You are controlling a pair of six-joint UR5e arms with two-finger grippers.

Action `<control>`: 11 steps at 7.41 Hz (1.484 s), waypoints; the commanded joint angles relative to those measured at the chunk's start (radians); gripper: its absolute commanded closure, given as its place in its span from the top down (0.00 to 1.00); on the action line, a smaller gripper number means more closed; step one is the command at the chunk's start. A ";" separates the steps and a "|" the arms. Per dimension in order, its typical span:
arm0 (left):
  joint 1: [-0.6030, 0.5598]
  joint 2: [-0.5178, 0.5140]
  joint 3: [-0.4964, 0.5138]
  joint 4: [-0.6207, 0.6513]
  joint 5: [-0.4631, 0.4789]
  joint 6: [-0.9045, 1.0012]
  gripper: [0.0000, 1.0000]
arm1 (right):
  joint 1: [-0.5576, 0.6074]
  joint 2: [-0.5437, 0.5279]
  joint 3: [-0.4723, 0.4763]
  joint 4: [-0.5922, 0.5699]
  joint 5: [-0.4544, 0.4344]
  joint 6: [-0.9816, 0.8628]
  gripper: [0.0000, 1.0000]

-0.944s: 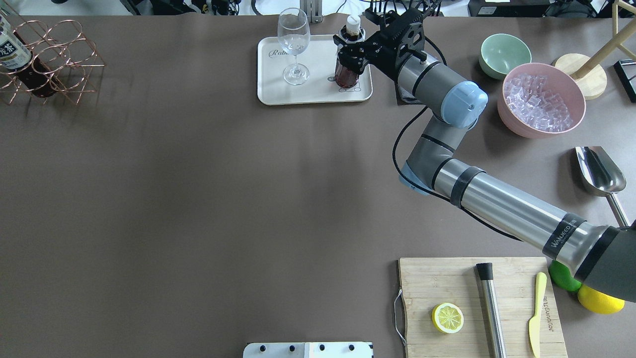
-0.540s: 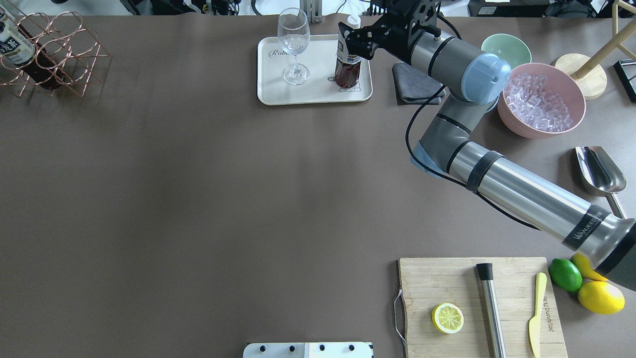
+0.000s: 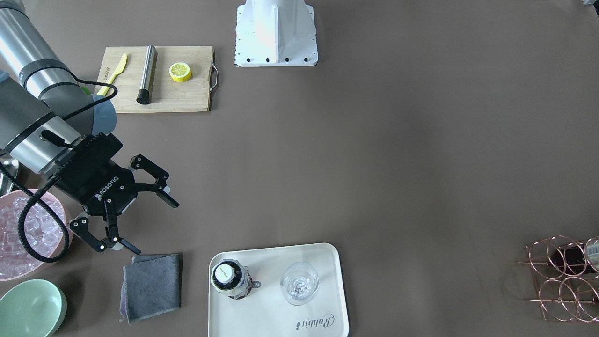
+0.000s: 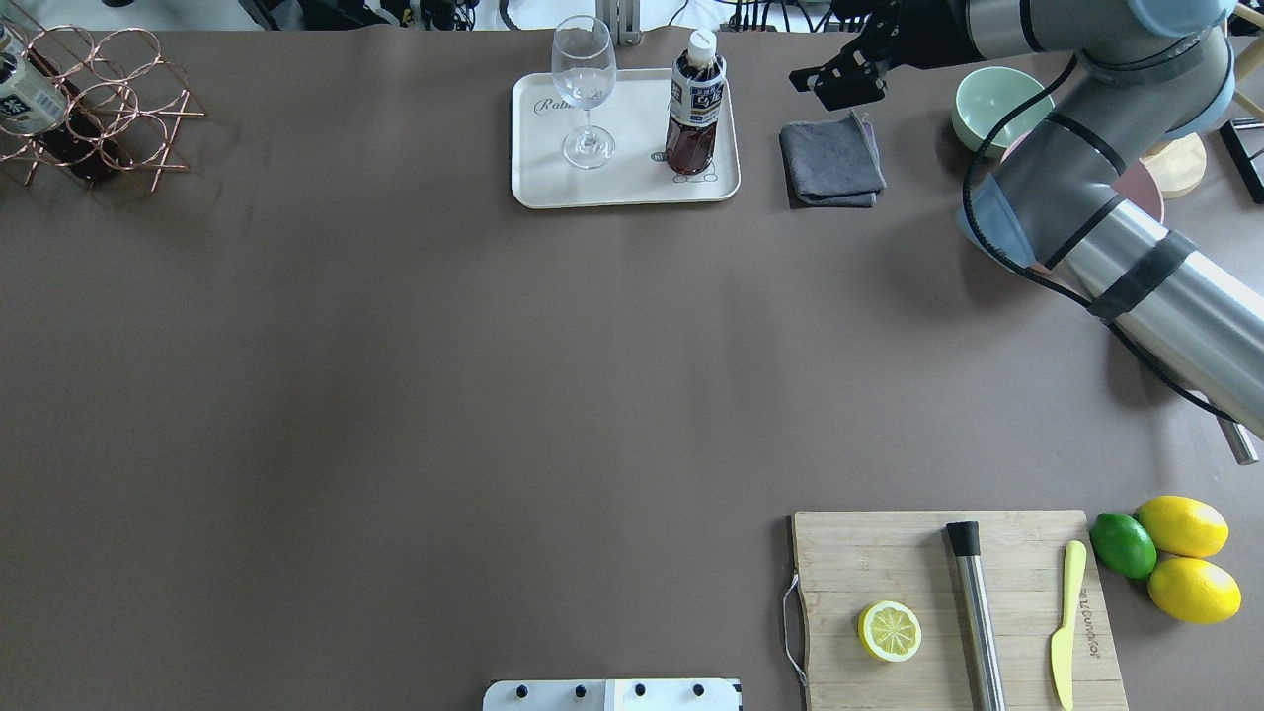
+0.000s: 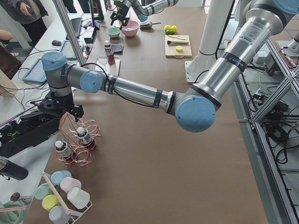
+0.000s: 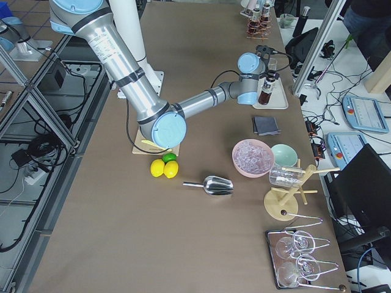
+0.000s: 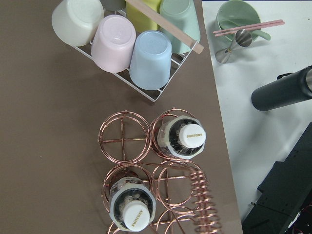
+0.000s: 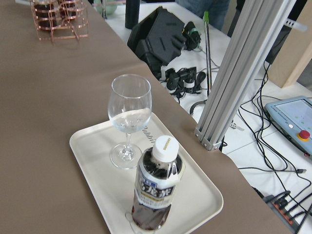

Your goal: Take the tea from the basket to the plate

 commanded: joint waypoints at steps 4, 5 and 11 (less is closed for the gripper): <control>-0.031 0.593 -0.708 0.247 -0.109 0.718 0.98 | 0.202 -0.335 0.341 -0.711 0.376 -0.093 1.00; -0.031 0.656 -0.706 0.237 -0.109 0.955 0.98 | 0.250 -0.436 0.417 -0.815 0.422 -0.118 1.00; -0.036 0.872 -0.573 -0.082 -0.117 1.465 0.98 | 0.516 -0.900 0.481 -0.906 0.386 -0.122 1.00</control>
